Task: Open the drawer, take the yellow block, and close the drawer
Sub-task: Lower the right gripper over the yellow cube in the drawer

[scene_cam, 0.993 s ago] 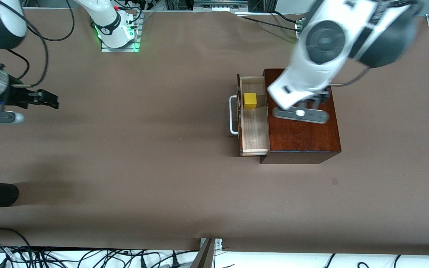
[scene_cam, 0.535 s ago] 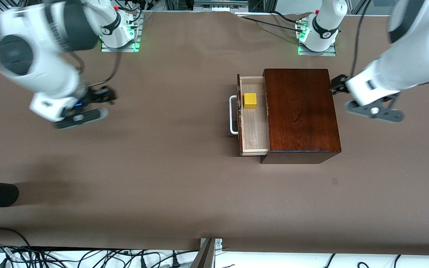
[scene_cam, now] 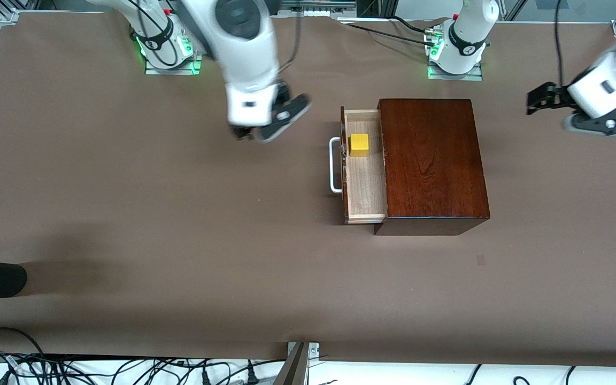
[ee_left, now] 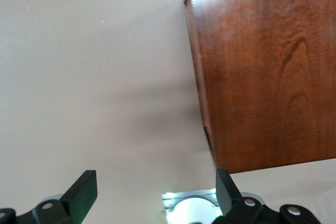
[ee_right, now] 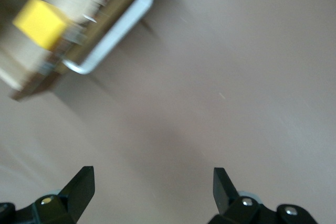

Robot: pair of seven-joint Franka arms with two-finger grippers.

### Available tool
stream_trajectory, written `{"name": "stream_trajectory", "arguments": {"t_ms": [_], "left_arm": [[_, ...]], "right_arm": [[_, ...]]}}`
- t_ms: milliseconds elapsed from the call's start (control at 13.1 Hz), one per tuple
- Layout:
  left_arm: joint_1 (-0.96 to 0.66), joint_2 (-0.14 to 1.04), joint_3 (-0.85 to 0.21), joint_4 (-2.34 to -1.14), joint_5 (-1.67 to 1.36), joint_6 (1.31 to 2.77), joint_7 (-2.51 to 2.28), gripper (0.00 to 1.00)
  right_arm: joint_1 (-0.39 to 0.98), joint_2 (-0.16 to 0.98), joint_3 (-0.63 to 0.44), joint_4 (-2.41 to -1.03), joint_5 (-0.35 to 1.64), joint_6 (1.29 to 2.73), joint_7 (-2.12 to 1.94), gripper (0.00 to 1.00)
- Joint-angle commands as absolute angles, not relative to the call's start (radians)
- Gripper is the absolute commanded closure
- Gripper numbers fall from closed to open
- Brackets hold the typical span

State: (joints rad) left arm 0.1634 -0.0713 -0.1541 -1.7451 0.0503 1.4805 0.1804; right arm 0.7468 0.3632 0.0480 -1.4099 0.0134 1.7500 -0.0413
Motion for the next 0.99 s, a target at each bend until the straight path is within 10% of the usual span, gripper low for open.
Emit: {"name": "stream_trajectory", "arguments": {"t_ms": [0,917], "left_arm": [[0.186,-0.06,-0.167,-1.726,0.159,1.537,0.221,0.0],[0.279,-0.061,-0.233,-1.717,0.04,1.634,0.219,0.0]], "right_arm": [[0.781,0.474,0.122,-1.295,0.011,1.863,-0.115,0.0],[0.971,0.787,0.121,-1.095,-0.161,1.988,-0.526,0.0]]}}
